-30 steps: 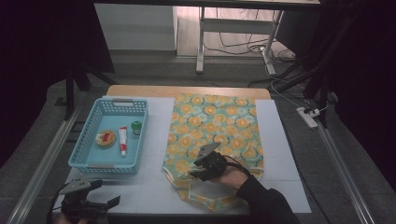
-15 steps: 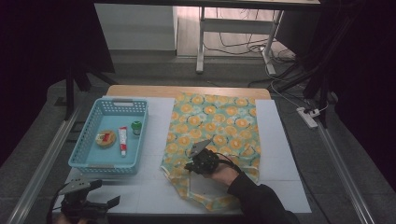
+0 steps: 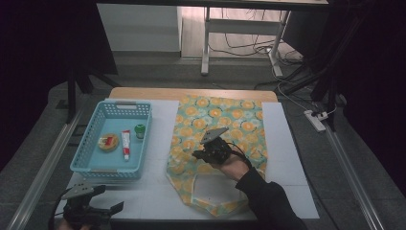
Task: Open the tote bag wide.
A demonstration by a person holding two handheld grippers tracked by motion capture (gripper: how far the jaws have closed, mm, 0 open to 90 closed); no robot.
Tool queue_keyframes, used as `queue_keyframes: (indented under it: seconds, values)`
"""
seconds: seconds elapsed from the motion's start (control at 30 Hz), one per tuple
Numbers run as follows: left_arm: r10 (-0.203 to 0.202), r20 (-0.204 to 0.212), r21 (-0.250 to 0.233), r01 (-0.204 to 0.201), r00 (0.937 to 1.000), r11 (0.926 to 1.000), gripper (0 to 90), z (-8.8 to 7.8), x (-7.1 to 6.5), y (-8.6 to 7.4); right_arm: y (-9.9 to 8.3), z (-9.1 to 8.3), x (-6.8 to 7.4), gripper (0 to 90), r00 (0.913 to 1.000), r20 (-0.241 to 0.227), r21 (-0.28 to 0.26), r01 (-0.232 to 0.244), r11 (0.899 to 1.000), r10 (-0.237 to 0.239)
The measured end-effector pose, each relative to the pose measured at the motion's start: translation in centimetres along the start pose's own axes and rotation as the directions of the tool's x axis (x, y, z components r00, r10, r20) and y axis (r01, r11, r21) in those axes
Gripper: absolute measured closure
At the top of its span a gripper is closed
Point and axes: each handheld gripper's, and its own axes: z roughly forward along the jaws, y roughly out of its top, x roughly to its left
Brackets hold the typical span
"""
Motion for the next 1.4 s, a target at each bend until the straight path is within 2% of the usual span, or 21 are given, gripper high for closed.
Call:
queue_keyframes:
  seconds: [0.2, 0.37, 0.57, 0.83, 1.1, 1.4]
  values:
    - [-0.006, 0.006, -0.004, 0.006, 1.0, 1.0, 0.0, -0.1, 0.0, 0.1, 1.3, -1.6, -1.5, 89.6, 0.9987, 0.044, -0.049, -0.025, 0.998, 0.027]
    - [-0.012, 0.008, -0.009, 0.012, 0.9999, 0.9999, 0.0, -0.1, 0.1, 0.1, 2.5, -3.0, -2.9, 89.7, 0.9965, 0.058, -0.095, -0.054, 0.994, 0.06]
    - [-0.007, 0.006, -0.009, 0.007, 1.0, 0.9999, 0.0, 0.0, 0.2, 0.0, 4.2, -4.9, -3.9, 89.7, 0.9944, 0.086, -0.135, -0.049, 0.99, 0.061]
    - [-0.011, 0.005, -0.01, 0.011, 0.9999, 0.9999, 0.0, 0.0, 0.2, 0.0, 6.4, -7.0, -5.0, 89.7, 0.9925, 0.092, -0.188, -0.062, 0.98, 0.08]
    - [-0.013, -0.012, -0.013, 0.013, 0.9998, 0.9998, 0.0, -0.1, 0.3, -0.1, 8.1, -8.3, -5.5, 89.7, 0.9912, 0.105, -0.21, -0.058, 0.976, 0.081]
    - [-0.016, -0.012, -0.014, 0.016, 0.9998, 0.9998, 0.0, -0.1, 0.3, -0.1, 8.4, -8.7, -5.9, 89.7, 0.9895, 0.112, -0.217, -0.065, 0.974, 0.091]
